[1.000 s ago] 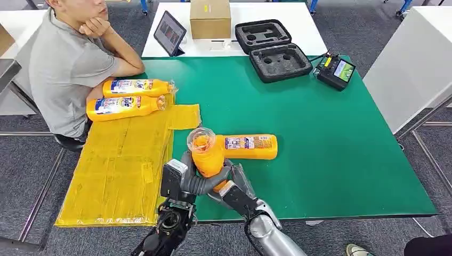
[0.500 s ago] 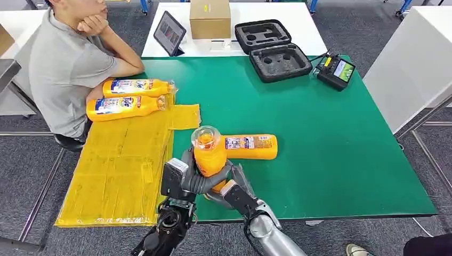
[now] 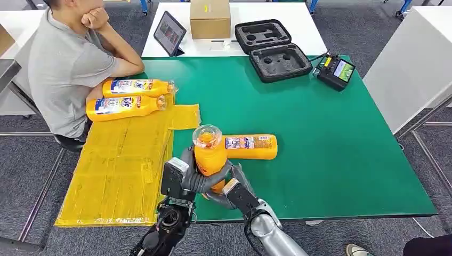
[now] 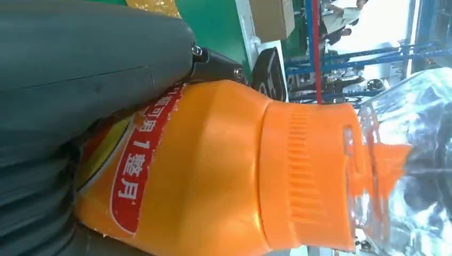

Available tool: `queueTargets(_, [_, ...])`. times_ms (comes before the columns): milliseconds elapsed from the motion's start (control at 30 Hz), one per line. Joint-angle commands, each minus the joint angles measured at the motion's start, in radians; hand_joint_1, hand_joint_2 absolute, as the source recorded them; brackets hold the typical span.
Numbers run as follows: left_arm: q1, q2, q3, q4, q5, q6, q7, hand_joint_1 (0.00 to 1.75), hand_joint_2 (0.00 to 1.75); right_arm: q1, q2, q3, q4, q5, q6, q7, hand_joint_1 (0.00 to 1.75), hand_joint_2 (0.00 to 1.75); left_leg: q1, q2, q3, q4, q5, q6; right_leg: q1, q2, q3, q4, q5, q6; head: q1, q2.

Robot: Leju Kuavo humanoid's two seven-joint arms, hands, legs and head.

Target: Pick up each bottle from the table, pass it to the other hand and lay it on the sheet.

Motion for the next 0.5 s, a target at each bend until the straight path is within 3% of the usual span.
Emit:
queueTargets(33, [-0.03, 0.096, -0.008, -0.032, -0.084, 0.048, 0.005, 1.75, 1.75, -0.044, -0.002, 0.011, 0.048, -0.051, -0.007, 0.004, 0.0, 1.75, 0.001, 0.001, 0.001, 0.0, 0.0, -0.002, 0.001, 0.002, 0.001, 0.0, 0.0, -0.002, 0.0, 0.0])
queueTargets(267, [-0.03, 0.096, -0.008, -0.032, -0.084, 0.048, 0.005, 1.75, 1.75, -0.044, -0.002, 0.011, 0.048, -0.051, -0.007, 0.004, 0.0, 1.75, 0.001, 0.0, 0.001, 0.0, 0.0, -0.002, 0.0, 0.001, 0.001, 0.0, 0.0, -0.001, 0.0, 0.0])
queueTargets(500, [-0.033, 0.15, -0.006, -0.038, -0.104, 0.048, 0.005, 1.75, 1.75, -0.032, 0.0, 0.003, 0.045, -0.075, -0.006, -0.006, 0.0, 1.75, 0.001, 0.001, 0.002, -0.001, 0.0, -0.002, 0.001, 0.002, 0.002, 0.0, 0.0, -0.002, 0.0, 0.0])
